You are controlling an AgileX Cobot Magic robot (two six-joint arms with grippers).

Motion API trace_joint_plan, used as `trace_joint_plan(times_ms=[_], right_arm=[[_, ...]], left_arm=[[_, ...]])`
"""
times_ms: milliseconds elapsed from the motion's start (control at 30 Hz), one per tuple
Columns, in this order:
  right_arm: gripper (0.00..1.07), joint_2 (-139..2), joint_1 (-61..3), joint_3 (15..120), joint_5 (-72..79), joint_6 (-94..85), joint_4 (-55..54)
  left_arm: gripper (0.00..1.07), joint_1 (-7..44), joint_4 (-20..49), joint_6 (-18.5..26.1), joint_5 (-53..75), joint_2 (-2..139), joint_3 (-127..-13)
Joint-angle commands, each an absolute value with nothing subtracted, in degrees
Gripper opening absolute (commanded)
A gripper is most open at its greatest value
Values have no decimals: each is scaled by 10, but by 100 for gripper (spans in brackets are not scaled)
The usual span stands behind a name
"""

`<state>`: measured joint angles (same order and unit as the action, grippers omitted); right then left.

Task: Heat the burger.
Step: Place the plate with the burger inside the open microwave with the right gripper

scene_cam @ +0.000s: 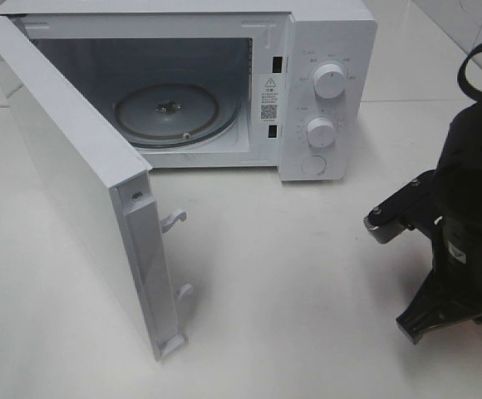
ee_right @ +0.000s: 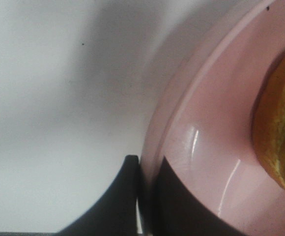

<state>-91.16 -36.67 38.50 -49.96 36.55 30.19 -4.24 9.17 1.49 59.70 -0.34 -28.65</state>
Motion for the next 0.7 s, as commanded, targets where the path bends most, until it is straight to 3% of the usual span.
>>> trace_joint_plan(times_ms=[33,700], right_arm=[[0,-908,-381,384,-530,371,335],[0,-842,-506,366,-551,367,371]], left_arm=[[100,-44,91,13,591,-14,-285],[100,-44,91,13,591,-14,-285]])
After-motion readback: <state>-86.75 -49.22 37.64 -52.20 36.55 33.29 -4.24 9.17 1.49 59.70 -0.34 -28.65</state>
